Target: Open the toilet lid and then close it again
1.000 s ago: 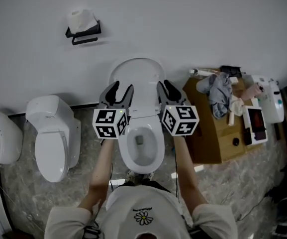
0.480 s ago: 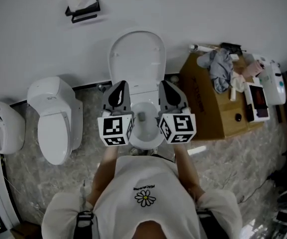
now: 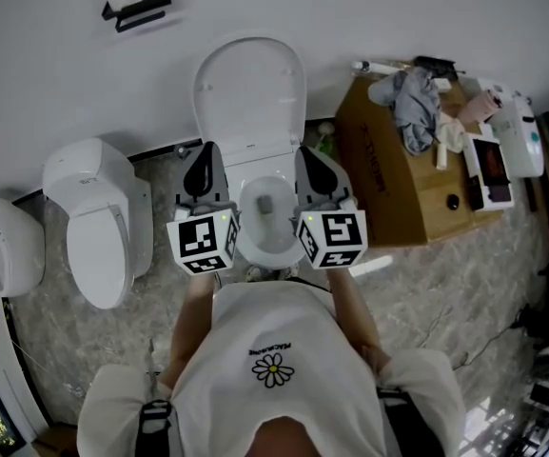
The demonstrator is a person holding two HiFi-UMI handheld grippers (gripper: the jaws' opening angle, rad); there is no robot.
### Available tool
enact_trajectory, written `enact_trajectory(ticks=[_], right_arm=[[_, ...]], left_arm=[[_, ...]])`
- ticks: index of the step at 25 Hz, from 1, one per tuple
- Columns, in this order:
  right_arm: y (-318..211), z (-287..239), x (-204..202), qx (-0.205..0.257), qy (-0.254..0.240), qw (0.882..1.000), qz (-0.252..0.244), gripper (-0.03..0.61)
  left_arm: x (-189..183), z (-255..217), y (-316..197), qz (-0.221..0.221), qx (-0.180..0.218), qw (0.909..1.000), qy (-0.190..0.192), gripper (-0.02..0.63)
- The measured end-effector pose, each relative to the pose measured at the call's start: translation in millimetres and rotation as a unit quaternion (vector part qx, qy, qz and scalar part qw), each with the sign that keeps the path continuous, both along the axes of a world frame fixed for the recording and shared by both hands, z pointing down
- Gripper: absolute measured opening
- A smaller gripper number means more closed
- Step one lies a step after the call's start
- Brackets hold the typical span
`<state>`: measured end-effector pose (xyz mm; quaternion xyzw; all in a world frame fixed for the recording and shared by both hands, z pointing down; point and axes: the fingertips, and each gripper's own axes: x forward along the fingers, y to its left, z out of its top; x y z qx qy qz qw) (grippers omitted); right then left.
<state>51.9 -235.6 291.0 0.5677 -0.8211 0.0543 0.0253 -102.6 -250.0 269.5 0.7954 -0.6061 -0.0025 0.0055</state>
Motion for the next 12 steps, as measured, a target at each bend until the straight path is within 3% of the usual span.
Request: enact_trajectory(ticks=[12], right_arm=[[-18, 11, 7, -0.011, -0.009, 1.000, -0.002, 0.031]], left_arm=[[-6, 13, -17, -0.016, -0.018, 0.9997, 0.005, 0.025]])
